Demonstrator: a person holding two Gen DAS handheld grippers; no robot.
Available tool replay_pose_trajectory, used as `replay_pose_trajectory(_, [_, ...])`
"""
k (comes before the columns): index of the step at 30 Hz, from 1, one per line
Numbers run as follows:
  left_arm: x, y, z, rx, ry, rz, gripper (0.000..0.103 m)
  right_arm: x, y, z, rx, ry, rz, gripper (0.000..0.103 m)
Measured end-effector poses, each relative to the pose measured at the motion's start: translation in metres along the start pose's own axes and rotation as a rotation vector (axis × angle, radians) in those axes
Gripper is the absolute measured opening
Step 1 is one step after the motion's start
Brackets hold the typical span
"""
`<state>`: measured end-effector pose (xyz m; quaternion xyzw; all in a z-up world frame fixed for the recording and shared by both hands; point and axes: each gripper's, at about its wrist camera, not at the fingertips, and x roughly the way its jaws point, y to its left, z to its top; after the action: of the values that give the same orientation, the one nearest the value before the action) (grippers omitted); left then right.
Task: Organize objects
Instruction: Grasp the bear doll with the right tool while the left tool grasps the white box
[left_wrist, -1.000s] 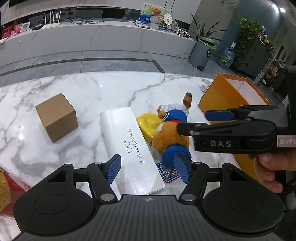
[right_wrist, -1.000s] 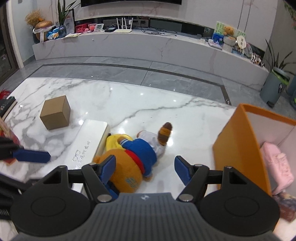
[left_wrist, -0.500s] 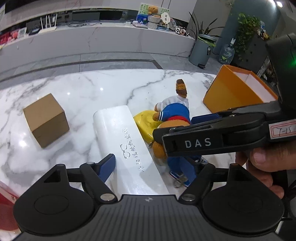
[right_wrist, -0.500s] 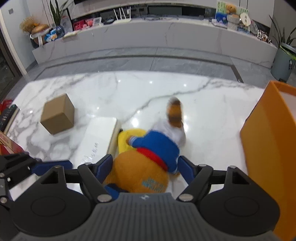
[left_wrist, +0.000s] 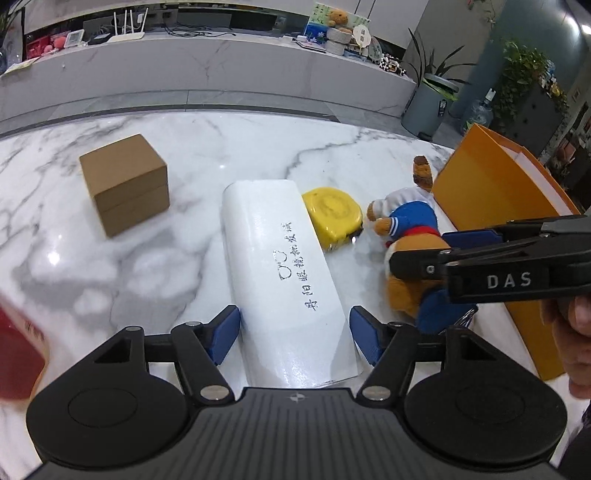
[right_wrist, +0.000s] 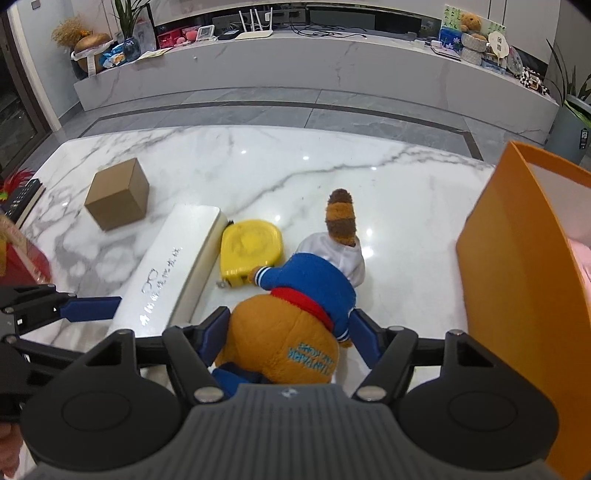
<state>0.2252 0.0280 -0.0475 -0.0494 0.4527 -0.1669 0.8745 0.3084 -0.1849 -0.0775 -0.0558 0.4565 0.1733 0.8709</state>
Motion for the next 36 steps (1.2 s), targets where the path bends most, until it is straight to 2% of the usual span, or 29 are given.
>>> replay_pose_trajectory(5, [-0.019,-0.007,-0.020,0.002,0.019,0.015,0.076,-0.011,0.001,-0.017,-0.031,0.001,0.017,0.072])
replay_pose_trajectory(12, [-0.060,-0.007,-0.072,-0.017,0.048,-0.011,0.076,-0.037,0.013,-0.054,-0.127,0.010,0.027,0.072])
replay_pose_trajectory(17, [-0.080,-0.003,-0.096,-0.047,0.044,0.007,0.077,-0.053,0.025,-0.078,-0.197,0.013,0.033,0.074])
replay_pose_trajectory(20, [-0.082,-0.010,-0.093,-0.026,0.009,0.025,0.078,-0.057,0.032,-0.085,-0.225,0.014,0.030,0.076])
replay_pose_trajectory(24, [-0.073,-0.019,-0.076,-0.005,-0.023,0.049,0.087,-0.058,0.039,-0.086,-0.243,-0.011,0.005,0.076])
replay_pose_trajectory(29, [-0.055,-0.025,-0.068,0.026,0.004,0.105,0.087,-0.054,0.042,-0.085,-0.234,-0.023,-0.010,0.079])
replay_pose_trajectory(36, [-0.049,-0.025,-0.074,0.037,-0.013,0.122,0.087,-0.038,0.032,-0.098,-0.240,-0.008,-0.026,0.078])
